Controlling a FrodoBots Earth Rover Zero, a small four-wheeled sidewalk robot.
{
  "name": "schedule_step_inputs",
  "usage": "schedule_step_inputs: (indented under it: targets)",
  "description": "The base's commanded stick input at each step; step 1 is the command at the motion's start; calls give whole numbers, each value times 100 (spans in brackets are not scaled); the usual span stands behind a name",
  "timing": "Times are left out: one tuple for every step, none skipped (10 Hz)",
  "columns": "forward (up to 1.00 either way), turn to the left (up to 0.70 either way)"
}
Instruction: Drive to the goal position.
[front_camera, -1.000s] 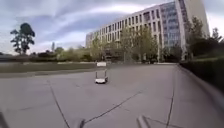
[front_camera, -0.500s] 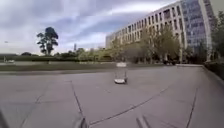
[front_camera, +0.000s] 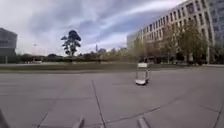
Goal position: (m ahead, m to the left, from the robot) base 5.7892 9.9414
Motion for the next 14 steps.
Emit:
schedule_step_inputs:
  targets:
    - [0,45]
    - [0,45]
    - [0,45]
    - [0,45]
    - [0,45]
    - [0,45]
    - [0,45]
    - [0,45]
    - [0,45]
    - [0,18]
    - [57,0]
    - [70,0]
    - [70,0]
    - [70,0]
